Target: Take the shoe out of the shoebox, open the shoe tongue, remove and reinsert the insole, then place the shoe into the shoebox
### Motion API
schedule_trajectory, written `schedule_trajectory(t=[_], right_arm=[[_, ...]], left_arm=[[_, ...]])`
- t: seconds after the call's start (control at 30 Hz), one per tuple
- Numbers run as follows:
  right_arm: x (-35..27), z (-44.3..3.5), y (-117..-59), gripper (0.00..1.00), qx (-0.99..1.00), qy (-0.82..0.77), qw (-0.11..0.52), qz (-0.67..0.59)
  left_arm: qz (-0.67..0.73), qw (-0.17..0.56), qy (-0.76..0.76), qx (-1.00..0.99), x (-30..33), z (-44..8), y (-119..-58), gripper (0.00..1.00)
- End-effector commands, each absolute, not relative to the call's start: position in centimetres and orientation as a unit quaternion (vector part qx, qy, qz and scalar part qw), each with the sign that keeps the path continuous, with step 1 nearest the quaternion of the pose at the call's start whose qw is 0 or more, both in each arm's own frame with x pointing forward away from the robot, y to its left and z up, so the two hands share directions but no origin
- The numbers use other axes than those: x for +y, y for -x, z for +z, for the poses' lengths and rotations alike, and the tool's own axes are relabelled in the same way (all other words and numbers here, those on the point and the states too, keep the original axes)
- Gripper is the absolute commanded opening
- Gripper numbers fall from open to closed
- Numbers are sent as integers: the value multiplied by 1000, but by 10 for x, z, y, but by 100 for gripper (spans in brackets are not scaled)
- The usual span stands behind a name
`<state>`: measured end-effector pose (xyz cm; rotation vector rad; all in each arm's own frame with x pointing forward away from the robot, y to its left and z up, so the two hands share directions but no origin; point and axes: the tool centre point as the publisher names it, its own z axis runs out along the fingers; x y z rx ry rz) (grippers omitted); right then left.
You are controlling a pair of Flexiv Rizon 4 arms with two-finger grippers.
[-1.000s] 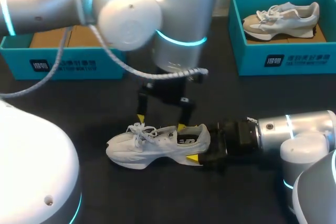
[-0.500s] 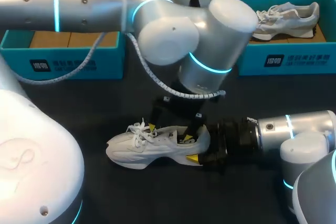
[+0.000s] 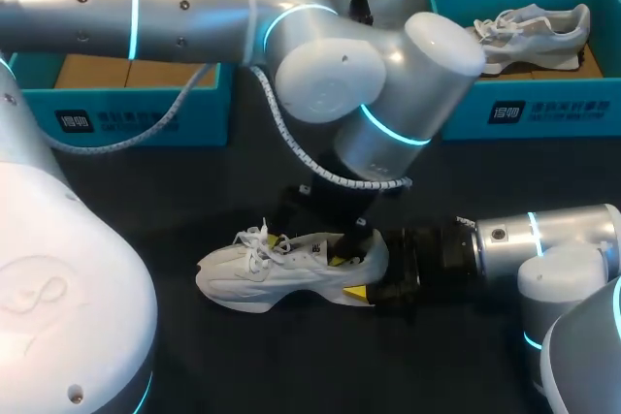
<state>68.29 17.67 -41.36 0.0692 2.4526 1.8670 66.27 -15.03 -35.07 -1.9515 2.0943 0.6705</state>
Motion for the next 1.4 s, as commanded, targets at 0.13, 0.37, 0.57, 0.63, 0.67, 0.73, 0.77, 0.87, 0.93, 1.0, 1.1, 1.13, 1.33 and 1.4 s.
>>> schedule_trajectory(t=[0.13,0.37,0.57,0.63,0.67,0.73,0.77,0.87,0.93,1.0,1.1,1.13,1.33,1.4], right_arm=[[179,-412,-683,0,797,-23,29,603],[179,-412,-683,0,797,-23,29,603],[179,-412,-683,0,797,-23,29,603],[179,-412,-683,0,797,-23,29,603],[179,-412,-683,0,797,-23,29,603],[179,-412,-683,0,797,-23,29,603],[179,-412,-683,0,797,-23,29,603],[179,-412,-683,0,797,-23,29,603],[179,-412,-683,0,797,-23,29,603],[179,-412,-683,0,797,-23,29,603],[179,-412,-683,0,797,-23,29,603],[179,-412,-683,0,797,-23,29,603],[179,-412,-683,0,797,-23,29,603],[179,-412,-683,0,797,-23,29,603]], left_arm=[[236,98,660,707,-137,-350,-659,100],[224,90,665,707,-129,-346,-659,98],[198,78,662,719,-126,-339,-654,84],[190,76,662,721,-126,-337,-654,78],[186,74,662,722,-125,-337,-654,75],[176,65,656,731,-123,-335,-654,72],[175,64,657,731,-122,-334,-654,73],[164,53,654,737,-119,-332,-655,72],[154,49,653,740,-117,-329,-655,71],[149,45,653,741,-115,-325,-655,71],[139,39,655,741,-114,-320,-656,65],[133,37,656,742,-113,-319,-655,63],[105,17,654,749,-110,-314,-654,51],[95,11,651,753,-109,-313,-653,49]])
